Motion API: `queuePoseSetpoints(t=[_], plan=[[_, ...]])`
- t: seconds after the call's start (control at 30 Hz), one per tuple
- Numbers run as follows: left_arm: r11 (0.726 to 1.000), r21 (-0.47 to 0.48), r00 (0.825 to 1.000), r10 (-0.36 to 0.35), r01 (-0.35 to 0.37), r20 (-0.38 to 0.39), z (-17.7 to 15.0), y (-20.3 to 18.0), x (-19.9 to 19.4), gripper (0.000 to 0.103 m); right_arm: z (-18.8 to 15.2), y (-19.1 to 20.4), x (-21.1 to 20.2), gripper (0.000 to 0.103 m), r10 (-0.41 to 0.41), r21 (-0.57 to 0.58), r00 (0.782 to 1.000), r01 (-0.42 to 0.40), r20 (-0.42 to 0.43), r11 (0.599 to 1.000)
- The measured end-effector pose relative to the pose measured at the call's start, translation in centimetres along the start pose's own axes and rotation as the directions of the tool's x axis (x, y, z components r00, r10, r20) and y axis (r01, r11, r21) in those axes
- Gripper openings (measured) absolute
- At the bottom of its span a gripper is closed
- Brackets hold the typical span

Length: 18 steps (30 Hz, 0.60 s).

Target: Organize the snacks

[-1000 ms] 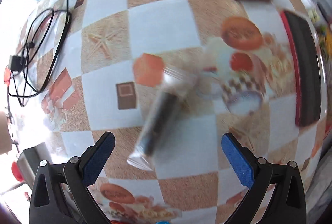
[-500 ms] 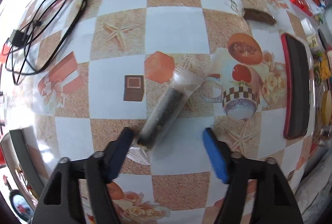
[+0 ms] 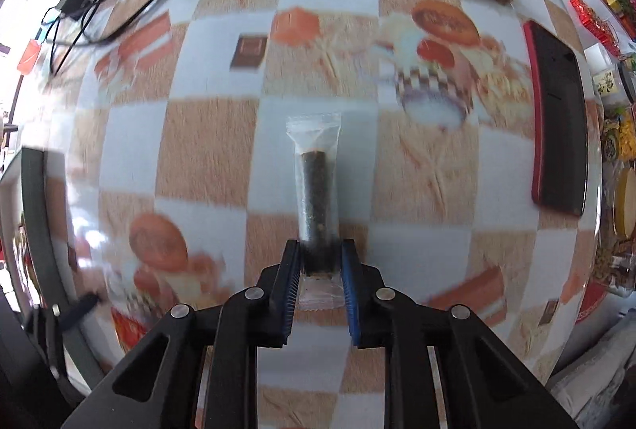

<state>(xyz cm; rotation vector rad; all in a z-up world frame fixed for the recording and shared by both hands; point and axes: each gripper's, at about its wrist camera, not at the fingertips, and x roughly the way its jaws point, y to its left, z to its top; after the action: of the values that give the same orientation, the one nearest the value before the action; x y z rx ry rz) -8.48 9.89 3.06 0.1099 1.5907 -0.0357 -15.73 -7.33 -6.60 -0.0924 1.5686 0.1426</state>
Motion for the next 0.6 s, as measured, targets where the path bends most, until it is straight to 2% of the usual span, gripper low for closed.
queuePoseSetpoints(t=[0.3,0.43,0.47,0.5,0.53,0.57,0.6], plan=[[1.0,-0.004,1.0,0.0,0.0,0.013,-0.4,0.0,-0.1,0.103,-11.5,-0.7,0.2,0.022,0.016,-0.032,0.998,-0.019,-0.067,0.999],[1.0,-0.007,1.0,0.0,0.0,0.009,-0.4,0.0,-0.1,0.103,-14.3,-2.1,0.2,0.023,0.102,0.029,0.99,-0.1,-0.092,0.995],[1.0,-0.006,1.0,0.0,0.0,0.007,-0.4,0.0,-0.2,0.103,-14.7,-3.0,0.2,0.028,0.138,0.078,0.986,-0.131,-0.095,0.988],[1.0,-0.006,1.0,0.001,-0.001,0.004,-0.5,0.0,-0.2,0.103,-15.0,-4.3,0.1,0.053,0.155,0.116,0.984,-0.144,-0.091,0.983],[1.0,-0.005,1.0,0.001,-0.001,0.002,-0.5,0.0,-0.2,0.103,-15.3,-5.3,-0.1,0.085,0.15,0.156,0.985,-0.136,-0.083,0.978],[1.0,-0.004,1.0,0.001,-0.001,0.001,-0.6,0.0,-0.2,0.103,-15.5,-6.0,-0.4,0.091,0.134,0.182,0.989,-0.12,-0.066,0.976],[1.0,-0.004,1.0,0.001,-0.001,0.002,-0.5,0.0,-0.2,0.103,-15.7,-6.6,-0.6,0.091,0.124,0.199,0.991,-0.11,-0.055,0.974]])
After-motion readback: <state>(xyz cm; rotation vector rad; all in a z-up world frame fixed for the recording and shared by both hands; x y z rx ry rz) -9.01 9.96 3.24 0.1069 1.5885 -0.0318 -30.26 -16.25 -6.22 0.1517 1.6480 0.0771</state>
